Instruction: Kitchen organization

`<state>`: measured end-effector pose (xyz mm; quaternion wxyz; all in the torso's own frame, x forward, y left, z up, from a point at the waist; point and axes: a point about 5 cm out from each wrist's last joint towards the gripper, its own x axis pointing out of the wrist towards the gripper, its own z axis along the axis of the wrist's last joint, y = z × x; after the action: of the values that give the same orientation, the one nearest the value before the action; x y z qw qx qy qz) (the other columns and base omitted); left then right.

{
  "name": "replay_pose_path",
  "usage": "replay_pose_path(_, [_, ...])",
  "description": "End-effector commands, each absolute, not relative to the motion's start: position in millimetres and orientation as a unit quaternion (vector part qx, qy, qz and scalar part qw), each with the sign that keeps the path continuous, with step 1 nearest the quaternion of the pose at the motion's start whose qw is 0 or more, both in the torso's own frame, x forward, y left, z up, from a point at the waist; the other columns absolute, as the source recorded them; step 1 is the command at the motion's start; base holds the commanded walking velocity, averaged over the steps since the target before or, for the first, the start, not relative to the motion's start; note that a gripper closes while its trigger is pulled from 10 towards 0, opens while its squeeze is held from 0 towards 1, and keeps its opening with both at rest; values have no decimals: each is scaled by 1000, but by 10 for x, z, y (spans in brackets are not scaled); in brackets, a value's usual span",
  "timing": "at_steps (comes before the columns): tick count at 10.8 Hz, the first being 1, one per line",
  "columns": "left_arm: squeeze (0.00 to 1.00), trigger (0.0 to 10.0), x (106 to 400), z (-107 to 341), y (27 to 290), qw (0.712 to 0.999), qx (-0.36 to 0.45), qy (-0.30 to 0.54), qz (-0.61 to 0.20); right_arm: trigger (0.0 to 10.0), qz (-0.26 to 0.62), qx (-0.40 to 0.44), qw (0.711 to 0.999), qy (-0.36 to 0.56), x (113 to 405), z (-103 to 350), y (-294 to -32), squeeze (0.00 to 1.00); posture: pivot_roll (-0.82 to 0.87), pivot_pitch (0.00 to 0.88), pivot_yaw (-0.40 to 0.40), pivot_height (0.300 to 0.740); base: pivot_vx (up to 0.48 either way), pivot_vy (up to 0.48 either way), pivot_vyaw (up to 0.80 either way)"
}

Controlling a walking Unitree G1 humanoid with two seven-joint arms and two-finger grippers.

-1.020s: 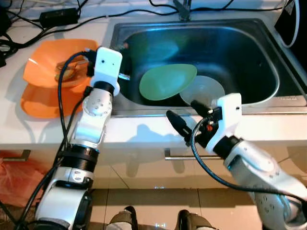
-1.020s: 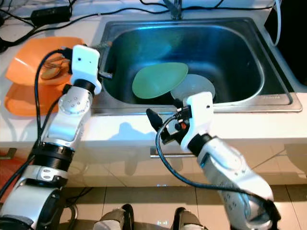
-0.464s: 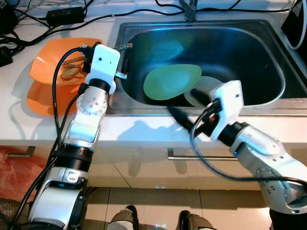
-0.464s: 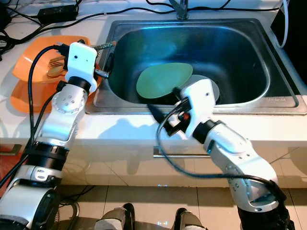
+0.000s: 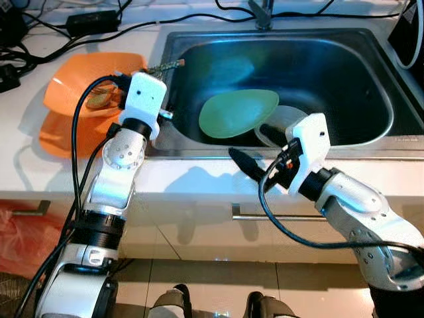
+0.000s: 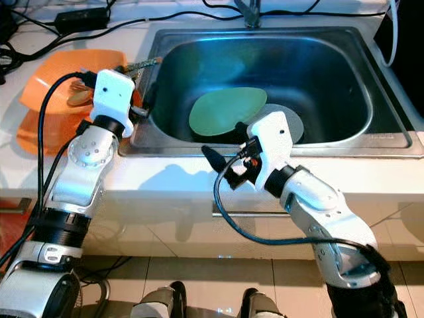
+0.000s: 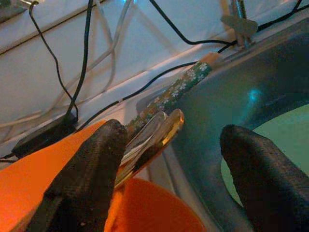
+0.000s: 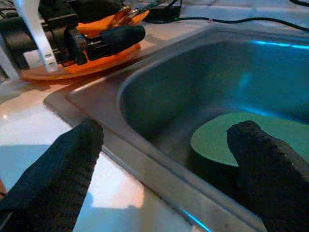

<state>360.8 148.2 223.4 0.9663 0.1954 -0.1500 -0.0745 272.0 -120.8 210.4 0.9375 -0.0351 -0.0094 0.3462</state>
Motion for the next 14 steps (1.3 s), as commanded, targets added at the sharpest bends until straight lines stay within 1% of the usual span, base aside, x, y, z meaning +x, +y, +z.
replay_pose_path(1, [0, 0, 3586, 2257, 1490, 963, 205, -155, -77, 10000, 348, -46, 936, -18, 2728, 2134, -1218, 0, -23, 177, 82, 740, 0, 0, 0])
replay_pose_path(2, [0, 2118, 3588, 2272, 1510, 962, 213, -156, -71, 10000, 344, -45, 938, -22, 2739, 2144, -1221, 0, -23, 176, 83, 740, 0, 0, 0])
replay_pose_path(3, [0, 5804, 3594, 2255, 1525, 962, 214, -150, -72, 10000, 344, -46, 938, -23, 2740, 2141, -1221, 0, -23, 177, 85, 740, 0, 0, 0])
replay_pose_path(4, [0, 10000, 3607, 2225, 1536, 964, 213, -142, -74, 10000, 345, -46, 937, -24, 2735, 2137, -1218, 0, -24, 176, 85, 740, 0, 0, 0])
replay_pose_path(5, [0, 10000, 3615, 2221, 1543, 964, 212, -139, -75, 10000, 346, -46, 937, -25, 2735, 2138, -1212, 0, -25, 175, 86, 740, 0, 0, 0])
replay_pose_path(6, [0, 0, 3628, 2221, 1549, 965, 207, -138, -80, 10000, 346, -45, 937, -26, 2734, 2143, -1207, 0, -26, 177, 86, 740, 0, 0, 0])
replay_pose_path(11, [0, 0, 3687, 2185, 1604, 965, 219, -117, -84, 10000, 329, -32, 943, -35, 2737, 2170, -1218, 0, -29, 183, 91, 740, 0, 0, 0])
replay_pose_path(14, [0, 0, 3716, 2239, 1624, 964, 220, -126, -79, 10000, 328, -31, 943, -37, 2735, 2183, -1218, 0, -29, 184, 89, 740, 0, 0, 0])
